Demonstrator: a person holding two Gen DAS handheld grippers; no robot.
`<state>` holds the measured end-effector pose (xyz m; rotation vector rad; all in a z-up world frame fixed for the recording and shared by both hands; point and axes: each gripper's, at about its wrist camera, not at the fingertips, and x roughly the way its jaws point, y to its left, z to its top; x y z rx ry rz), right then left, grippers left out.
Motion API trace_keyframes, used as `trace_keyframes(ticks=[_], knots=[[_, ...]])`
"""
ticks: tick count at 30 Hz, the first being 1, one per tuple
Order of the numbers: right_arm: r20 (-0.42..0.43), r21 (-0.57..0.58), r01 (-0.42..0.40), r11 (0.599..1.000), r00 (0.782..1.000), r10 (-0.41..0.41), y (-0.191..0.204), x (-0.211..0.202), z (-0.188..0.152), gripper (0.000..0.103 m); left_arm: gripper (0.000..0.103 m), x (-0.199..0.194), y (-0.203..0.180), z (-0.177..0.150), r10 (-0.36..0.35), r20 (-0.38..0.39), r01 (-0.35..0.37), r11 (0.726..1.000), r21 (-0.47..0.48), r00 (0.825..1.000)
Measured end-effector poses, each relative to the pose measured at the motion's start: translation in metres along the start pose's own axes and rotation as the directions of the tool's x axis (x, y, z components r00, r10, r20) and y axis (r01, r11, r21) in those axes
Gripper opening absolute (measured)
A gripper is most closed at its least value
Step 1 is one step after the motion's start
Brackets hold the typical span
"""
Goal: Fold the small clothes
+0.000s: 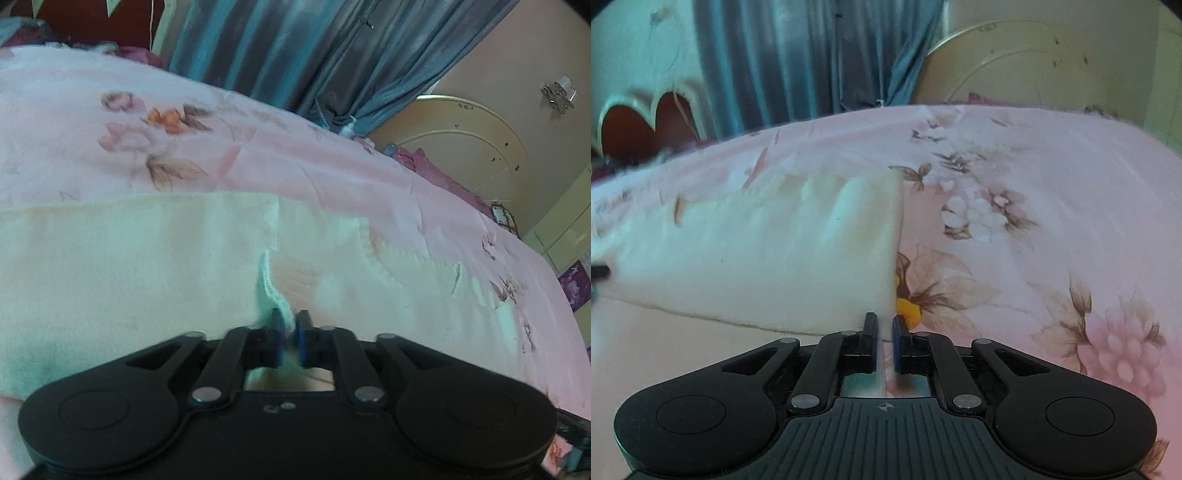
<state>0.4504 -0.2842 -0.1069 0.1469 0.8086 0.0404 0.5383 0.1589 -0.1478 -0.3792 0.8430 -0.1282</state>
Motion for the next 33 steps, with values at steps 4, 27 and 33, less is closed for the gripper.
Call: trace_keyframes(ticks=[4,27,33], knots=[[0.099,-0.021,-0.042,0.999,0.994,0.044,0.006,-0.011,0.013,0.006,0.035,-0.023,-0.021,0.001,0.027,0.127,-0.041,0.993,0.115,0.992],[0.026,0.026,0.021,0.999,0.999,-0.021,-0.013,0.117,0.096,0.006,0.009,0.04,-0.026,0.003,0.15,0.132,-0.173,0.967,0.186,0.98],[0.091,-0.006,-0.035,0.999,0.995,0.035,0.0,0.079,0.095,0.006,0.031,0.002,-0.046,0.007,0.136,0.222,-0.179,0.966,0.188,0.966]])
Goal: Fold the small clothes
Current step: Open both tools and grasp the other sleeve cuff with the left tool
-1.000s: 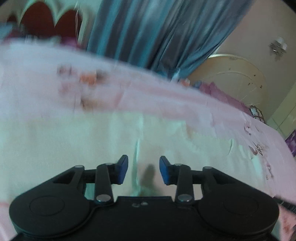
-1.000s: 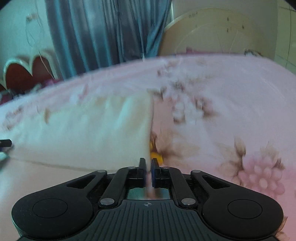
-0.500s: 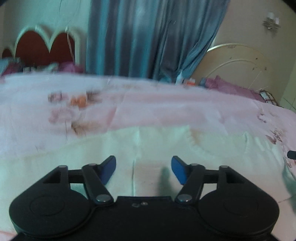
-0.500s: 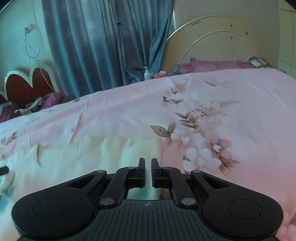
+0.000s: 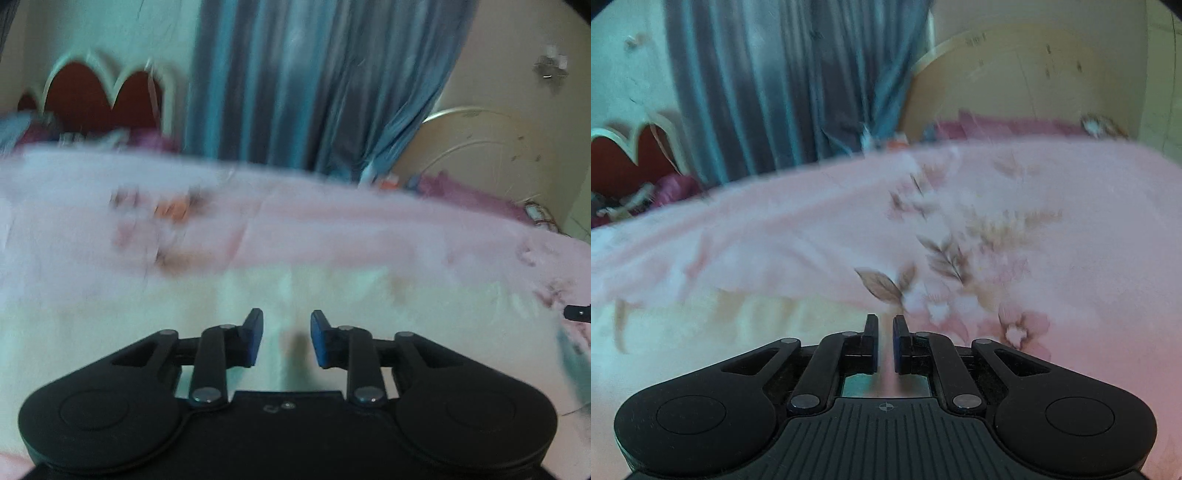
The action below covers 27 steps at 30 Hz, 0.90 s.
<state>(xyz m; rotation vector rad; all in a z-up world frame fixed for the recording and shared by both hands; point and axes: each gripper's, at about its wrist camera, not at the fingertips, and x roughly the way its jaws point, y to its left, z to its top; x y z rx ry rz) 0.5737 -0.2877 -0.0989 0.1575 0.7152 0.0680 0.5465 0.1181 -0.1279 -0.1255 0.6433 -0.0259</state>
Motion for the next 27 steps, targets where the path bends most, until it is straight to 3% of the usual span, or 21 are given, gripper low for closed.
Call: trace_keyframes(ticks=[4,7,8,10,14,18,22,23,25,27], knots=[[-0.084,-0.125,-0.118,0.985,0.991,0.108,0.048,-0.001,-0.016,0.006,0.046,0.007,-0.061,-0.003,-0.14,-0.052,0.145,0.984,0.108,0.989],[-0.088,-0.211,-0.102,0.972,0.992,0.085,0.06,0.002,-0.032,0.006,0.056,0.022,-0.089,-0.016,-0.158,-0.109,0.176,0.967,0.185,0.981],[-0.073,-0.197,-0.067,0.978,0.996,0.054,0.05,0.001,-0.033,0.006,0.053,0.029,-0.087,-0.02,-0.144,-0.146,0.17,0.968,0.183,0.979],[-0.076,-0.131,0.019,0.991,0.997,-0.029,0.02,0.0,-0.031,0.006,0.051,0.029,-0.069,-0.025,-0.117,-0.141,0.139,0.978,0.157,0.983],[-0.111,-0.101,0.033,0.994,0.993,-0.044,-0.006,-0.009,-0.025,0.006,0.048,0.02,-0.045,-0.026,-0.076,-0.131,0.094,0.987,0.131,0.988],[-0.08,-0.123,-0.064,0.99,0.995,0.054,0.023,-0.042,-0.029,0.006,0.049,0.005,-0.061,-0.022,-0.088,-0.104,0.102,0.986,0.131,0.991],[-0.128,-0.18,-0.192,0.965,0.977,0.171,0.058,-0.062,-0.052,0.006,0.051,-0.01,-0.083,-0.037,-0.133,-0.104,0.149,0.975,0.165,0.986],[-0.141,-0.2,-0.186,0.962,0.977,0.159,0.059,-0.061,-0.06,0.006,0.051,-0.009,-0.084,-0.041,-0.117,-0.115,0.136,0.975,0.175,0.986],[-0.127,-0.211,-0.061,0.976,0.991,0.034,0.048,-0.059,-0.071,0.006,0.052,-0.004,-0.075,-0.047,-0.074,-0.131,0.094,0.984,0.152,0.989],[-0.118,-0.118,-0.028,0.993,0.993,0.014,0.026,-0.063,-0.069,0.005,0.052,-0.009,-0.061,-0.05,-0.052,-0.121,0.066,0.991,0.115,0.991]])
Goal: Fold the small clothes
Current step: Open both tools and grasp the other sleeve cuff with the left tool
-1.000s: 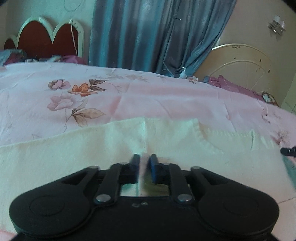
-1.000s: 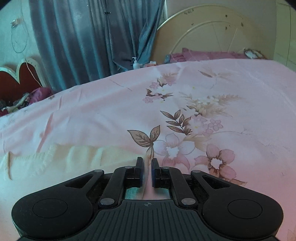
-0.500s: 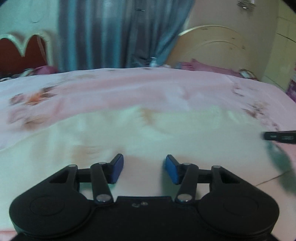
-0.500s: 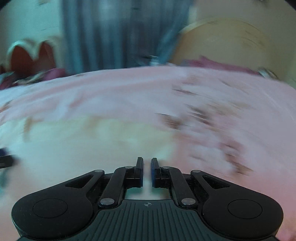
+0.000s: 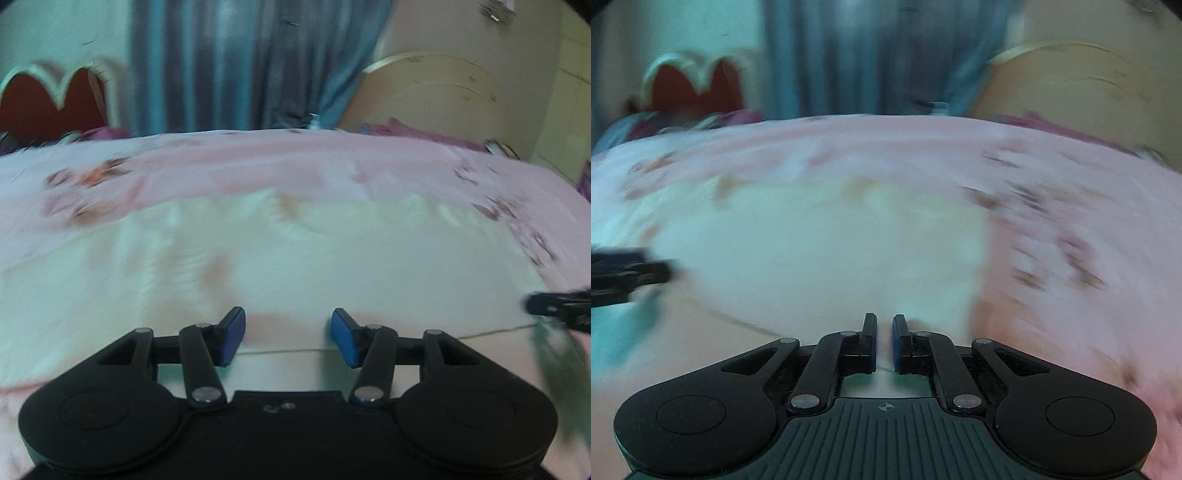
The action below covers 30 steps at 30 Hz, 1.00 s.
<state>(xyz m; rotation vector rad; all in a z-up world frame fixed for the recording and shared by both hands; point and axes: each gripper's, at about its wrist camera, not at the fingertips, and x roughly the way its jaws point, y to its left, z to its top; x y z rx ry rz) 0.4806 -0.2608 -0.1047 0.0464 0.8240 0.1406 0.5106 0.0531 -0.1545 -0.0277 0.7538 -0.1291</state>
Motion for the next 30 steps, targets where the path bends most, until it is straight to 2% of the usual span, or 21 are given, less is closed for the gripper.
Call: trace_keyframes(ticks=[1,4,7,9,10,11,14,15,17,19,22,25,26,29,30], knots=[[-0.003,0.02,0.008,1.0,1.0,-0.008,-0.005,-0.003,0.001,0.006,0.052,-0.002,0.005,-0.002,0.019,0.004,-0.019,1.0,-0.007,1.0],[-0.012,0.008,-0.022,1.0,1.0,0.022,0.001,-0.002,0.001,0.006,0.052,-0.004,0.013,-0.005,0.008,0.013,-0.007,0.999,-0.033,1.0],[-0.009,0.108,-0.04,0.993,0.999,0.042,-0.006,0.004,-0.001,0.006,0.05,-0.006,0.017,-0.004,-0.004,0.013,0.005,0.998,-0.069,1.0],[-0.021,0.128,-0.02,0.992,1.0,0.023,-0.004,-0.004,0.005,0.006,0.05,-0.012,0.026,-0.004,-0.016,0.01,0.017,0.996,-0.092,1.0],[-0.006,0.119,-0.011,0.993,1.0,0.012,-0.001,-0.01,0.007,0.006,0.055,-0.016,0.03,-0.004,-0.015,0.014,0.016,0.995,-0.1,1.0],[0.008,0.113,-0.01,0.994,1.0,0.009,0.003,-0.018,0.006,0.006,0.059,-0.02,0.036,-0.006,0.004,0.023,-0.001,0.994,-0.107,1.0],[0.004,0.132,-0.017,0.991,1.0,0.016,0.007,-0.025,0.001,0.009,0.06,-0.038,0.068,-0.016,0.048,0.034,-0.042,0.985,-0.166,0.998],[0.012,0.138,-0.022,0.99,1.0,0.021,0.009,-0.029,-0.001,0.015,0.06,-0.045,0.084,-0.022,0.076,0.031,-0.068,0.977,-0.201,0.997],[0.037,0.129,-0.018,0.991,0.999,0.014,0.017,-0.033,-0.005,0.061,0.059,-0.06,0.115,-0.034,0.123,0.029,-0.111,0.957,-0.266,0.992],[0.056,0.107,-0.034,0.994,0.998,0.028,0.029,-0.038,-0.008,0.062,0.056,-0.073,0.148,-0.048,0.171,0.013,-0.156,0.927,-0.34,0.985],[0.066,0.094,-0.059,0.994,0.996,0.053,0.045,-0.039,-0.007,0.062,0.051,-0.094,0.195,-0.066,0.218,0.022,-0.186,0.878,-0.442,0.976],[0.061,0.08,-0.073,0.994,0.996,0.068,0.062,-0.036,-0.003,0.061,0.051,-0.112,0.238,-0.076,0.301,0.021,-0.247,0.816,-0.523,0.953],[0.056,0.072,-0.073,0.995,0.996,0.069,0.067,-0.034,-0.003,0.061,0.05,-0.117,0.252,-0.08,0.319,0.029,-0.247,0.785,-0.567,0.947],[0.052,0.056,-0.086,0.995,0.995,0.083,0.082,-0.031,-0.001,0.061,0.048,-0.131,0.295,-0.096,0.378,0.063,-0.226,0.671,-0.706,0.924],[0.051,0.047,-0.086,0.995,0.995,0.083,0.087,-0.031,-0.001,0.061,0.045,-0.134,0.309,-0.1,0.39,0.071,-0.213,0.636,-0.741,0.918]])
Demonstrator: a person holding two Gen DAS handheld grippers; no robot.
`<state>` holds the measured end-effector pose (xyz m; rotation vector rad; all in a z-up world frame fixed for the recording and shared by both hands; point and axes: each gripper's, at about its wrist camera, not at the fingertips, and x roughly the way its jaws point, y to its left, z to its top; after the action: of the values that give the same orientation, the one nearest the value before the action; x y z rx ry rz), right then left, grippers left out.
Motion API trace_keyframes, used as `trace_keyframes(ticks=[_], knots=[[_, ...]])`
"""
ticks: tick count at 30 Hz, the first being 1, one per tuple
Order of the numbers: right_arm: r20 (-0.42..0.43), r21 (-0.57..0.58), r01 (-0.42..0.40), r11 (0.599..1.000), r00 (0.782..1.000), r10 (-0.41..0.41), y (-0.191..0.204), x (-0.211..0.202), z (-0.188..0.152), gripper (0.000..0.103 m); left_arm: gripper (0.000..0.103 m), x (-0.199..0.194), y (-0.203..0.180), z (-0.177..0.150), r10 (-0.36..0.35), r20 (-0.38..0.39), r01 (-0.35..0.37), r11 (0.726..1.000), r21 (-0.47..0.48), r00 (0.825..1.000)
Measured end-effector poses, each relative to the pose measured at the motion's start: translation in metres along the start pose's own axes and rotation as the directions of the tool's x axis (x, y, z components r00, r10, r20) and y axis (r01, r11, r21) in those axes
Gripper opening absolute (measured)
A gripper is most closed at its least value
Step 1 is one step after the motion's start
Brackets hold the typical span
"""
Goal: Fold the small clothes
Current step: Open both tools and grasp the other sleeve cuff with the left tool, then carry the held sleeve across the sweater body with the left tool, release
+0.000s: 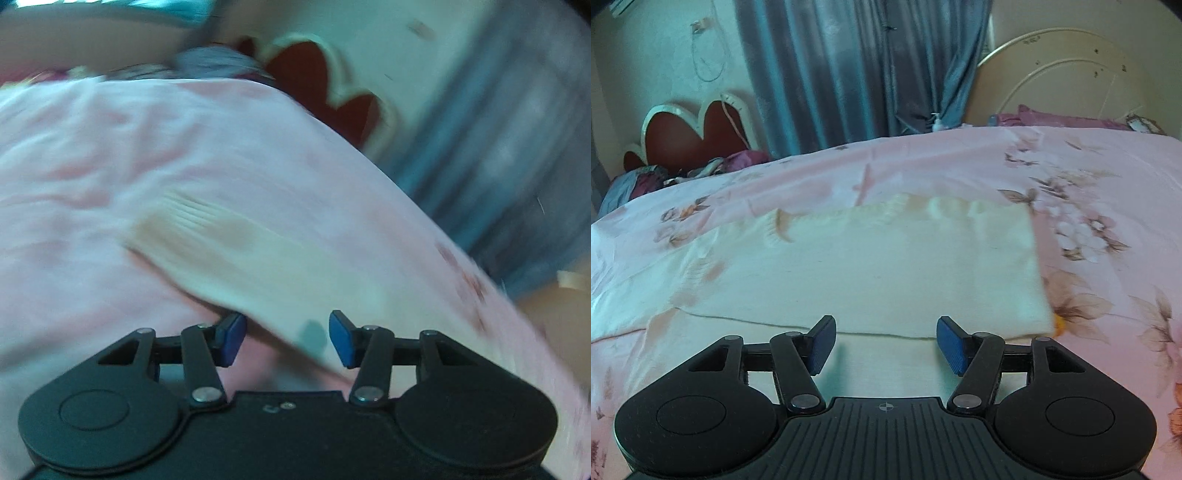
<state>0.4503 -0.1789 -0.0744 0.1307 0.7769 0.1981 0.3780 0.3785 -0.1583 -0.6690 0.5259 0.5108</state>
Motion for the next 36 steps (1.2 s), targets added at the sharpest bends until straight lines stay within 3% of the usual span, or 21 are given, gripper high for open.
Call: trace_keyframes(ticks=[2,6,13,28,36], knots=[[-0.002,-0.01,0.0,1.0,1.0,0.0,0.006,0.003,0.001,0.061,0.041,0.006,0.018,0.013,-0.026,0.016,0.027,0.996,-0.089,1.0],[-0.003,-0.02,-0.001,1.0,1.0,0.001,0.015,0.006,0.004,0.061,0.035,0.015,0.026,0.028,-0.022,0.029,0.025,0.991,-0.129,0.999],[0.002,-0.035,0.012,0.999,1.0,-0.012,0.018,0.01,0.008,0.061,0.009,0.022,0.029,0.033,0.049,0.031,-0.046,0.995,-0.086,0.998],[0.004,0.025,0.043,0.999,0.999,-0.043,-0.011,0.005,0.009,0.061,0.004,0.024,0.014,0.036,0.083,0.025,-0.083,0.997,-0.007,0.996],[0.023,0.071,0.047,0.996,0.999,-0.049,-0.037,-0.008,0.008,0.061,0.004,0.02,-0.03,0.032,0.042,0.031,-0.044,0.996,0.08,0.999]])
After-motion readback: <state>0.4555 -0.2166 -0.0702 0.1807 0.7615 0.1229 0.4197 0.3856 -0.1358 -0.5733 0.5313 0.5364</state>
